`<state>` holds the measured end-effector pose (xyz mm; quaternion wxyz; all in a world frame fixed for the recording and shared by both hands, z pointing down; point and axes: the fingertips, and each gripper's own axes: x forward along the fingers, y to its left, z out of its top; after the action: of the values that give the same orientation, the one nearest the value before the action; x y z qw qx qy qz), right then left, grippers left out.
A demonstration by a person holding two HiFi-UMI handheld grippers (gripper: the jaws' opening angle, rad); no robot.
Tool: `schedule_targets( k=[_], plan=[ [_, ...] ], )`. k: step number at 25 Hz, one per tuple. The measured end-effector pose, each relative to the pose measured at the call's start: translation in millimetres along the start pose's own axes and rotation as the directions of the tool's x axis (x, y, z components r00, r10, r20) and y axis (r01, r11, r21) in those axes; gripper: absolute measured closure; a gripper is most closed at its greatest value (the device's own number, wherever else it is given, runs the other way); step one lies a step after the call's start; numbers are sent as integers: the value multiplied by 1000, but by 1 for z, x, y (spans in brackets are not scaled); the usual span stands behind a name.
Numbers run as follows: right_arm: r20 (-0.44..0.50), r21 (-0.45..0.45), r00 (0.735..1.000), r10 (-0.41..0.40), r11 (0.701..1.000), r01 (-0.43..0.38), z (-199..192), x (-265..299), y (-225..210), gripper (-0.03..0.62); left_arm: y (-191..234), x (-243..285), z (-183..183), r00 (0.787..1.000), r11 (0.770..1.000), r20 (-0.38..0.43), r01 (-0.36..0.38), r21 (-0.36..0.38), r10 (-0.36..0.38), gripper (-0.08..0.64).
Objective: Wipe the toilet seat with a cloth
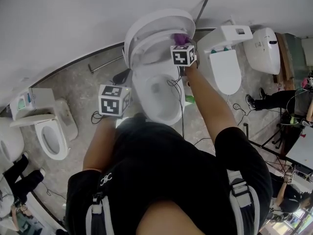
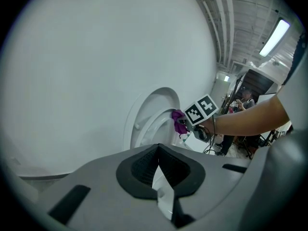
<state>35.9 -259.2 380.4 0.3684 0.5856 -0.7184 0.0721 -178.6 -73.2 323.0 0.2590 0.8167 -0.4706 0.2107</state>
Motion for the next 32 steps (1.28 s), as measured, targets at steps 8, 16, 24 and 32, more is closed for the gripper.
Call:
schedule_targets(
  k=[8,16,24,32],
  plan=[
    [32,-30,997,72,997,-71,23,-18,31,532,1,-9,-2,1000,1000,25,-18,-24,19,567],
    [50,-96,973,226,971,-220,40,-35,68,532,0,-19,-11,999,999,18,-43,-32,44,566],
    [-1,-189,945,327,928,-322,43,-42,110,532,4,-29,-23,997,996,8,-75,-38,76,566],
    [-46,-242,913,406,882,-405,34,-37,164,532,16,-42,-34,993,991,-1,-120,-60,120,566]
  ],
)
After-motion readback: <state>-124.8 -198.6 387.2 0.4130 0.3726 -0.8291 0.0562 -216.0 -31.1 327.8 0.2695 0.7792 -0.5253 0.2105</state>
